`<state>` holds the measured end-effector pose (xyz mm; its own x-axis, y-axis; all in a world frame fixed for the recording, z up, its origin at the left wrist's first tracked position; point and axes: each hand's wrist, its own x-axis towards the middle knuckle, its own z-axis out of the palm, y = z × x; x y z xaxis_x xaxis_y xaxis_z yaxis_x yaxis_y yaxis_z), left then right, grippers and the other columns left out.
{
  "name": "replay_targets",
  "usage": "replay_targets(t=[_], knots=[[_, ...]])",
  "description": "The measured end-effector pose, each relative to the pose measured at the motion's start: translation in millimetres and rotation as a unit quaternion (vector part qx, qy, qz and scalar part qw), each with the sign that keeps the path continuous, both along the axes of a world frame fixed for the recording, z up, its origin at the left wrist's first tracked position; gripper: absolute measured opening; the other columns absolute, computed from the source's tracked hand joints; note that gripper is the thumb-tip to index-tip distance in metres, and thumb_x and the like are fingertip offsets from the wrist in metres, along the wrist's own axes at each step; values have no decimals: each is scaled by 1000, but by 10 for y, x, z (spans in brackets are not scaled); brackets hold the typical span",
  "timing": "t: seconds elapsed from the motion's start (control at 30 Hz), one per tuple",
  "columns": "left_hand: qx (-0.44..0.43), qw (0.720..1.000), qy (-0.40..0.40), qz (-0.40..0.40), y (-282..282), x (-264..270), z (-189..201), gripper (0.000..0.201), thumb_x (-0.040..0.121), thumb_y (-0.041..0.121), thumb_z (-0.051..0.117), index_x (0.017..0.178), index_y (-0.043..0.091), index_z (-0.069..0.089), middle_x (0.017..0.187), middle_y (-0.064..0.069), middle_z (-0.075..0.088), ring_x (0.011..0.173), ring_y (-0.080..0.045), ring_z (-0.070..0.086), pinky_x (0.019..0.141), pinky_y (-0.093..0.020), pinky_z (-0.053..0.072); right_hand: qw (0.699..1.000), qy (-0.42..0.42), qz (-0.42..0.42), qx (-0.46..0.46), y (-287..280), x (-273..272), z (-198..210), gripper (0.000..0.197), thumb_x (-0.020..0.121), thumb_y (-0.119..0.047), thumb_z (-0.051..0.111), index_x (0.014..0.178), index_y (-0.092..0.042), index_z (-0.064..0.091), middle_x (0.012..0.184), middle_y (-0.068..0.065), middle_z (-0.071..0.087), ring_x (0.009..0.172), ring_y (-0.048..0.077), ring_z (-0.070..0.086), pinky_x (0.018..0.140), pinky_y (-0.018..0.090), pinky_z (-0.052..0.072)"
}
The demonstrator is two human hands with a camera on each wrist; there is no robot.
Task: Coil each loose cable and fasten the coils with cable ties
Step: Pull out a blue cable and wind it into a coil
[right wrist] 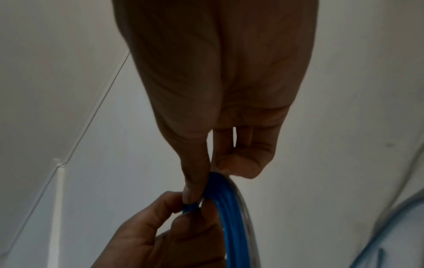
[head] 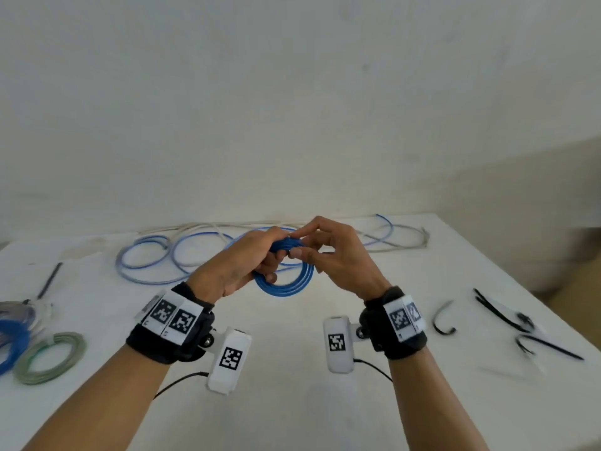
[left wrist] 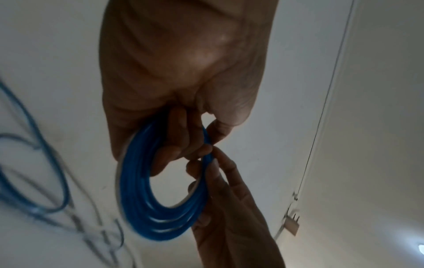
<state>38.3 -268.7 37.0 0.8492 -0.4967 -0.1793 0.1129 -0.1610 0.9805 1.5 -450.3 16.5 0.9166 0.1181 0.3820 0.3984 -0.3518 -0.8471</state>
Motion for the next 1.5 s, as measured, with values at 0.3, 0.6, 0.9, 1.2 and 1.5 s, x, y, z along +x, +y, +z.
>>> replay_targets(t=[0.3,0.6,0.9,1.2,1.5], knots=[[31,998,-11,-51,-757,-276,-182,40,103,26,39,66,14,44,48,8,26,47,-14,19,53,-29,33,817,270,-403,-313,-1815,-265,-319,46,90,-55,68,98,-10,68,102,14,75,99,32,69,81,34,50],[15,998,-13,-54,-791,-408,-237,40,104,27,39,67,15,45,52,6,27,47,-12,21,51,-27,34,773,393,-370,-334,-2179,-625,-660,60,75,-68,76,81,-9,65,78,4,76,68,21,72,69,32,59],[28,997,-7,-68,-771,-406,-371,40,104,29,41,67,14,47,49,7,28,46,-13,22,51,-29,33,592,342,-182,-706,-1859,-1201,-448,34,82,-39,78,86,-18,52,83,-7,57,80,21,57,80,28,54],[10,997,-13,-71,-703,-357,-368,38,104,30,41,70,14,47,52,5,28,50,-15,21,53,-30,34,656,380,-212,-616,-2142,-982,-600,23,73,-18,76,76,-14,54,85,3,68,85,28,71,81,34,59],[-14,1000,3,13,-579,-166,-449,39,104,29,42,70,11,50,48,5,30,46,-13,23,50,-28,36,920,202,-166,-293,-1258,-474,157,12,89,0,62,85,-10,67,74,2,76,56,10,62,54,17,47]])
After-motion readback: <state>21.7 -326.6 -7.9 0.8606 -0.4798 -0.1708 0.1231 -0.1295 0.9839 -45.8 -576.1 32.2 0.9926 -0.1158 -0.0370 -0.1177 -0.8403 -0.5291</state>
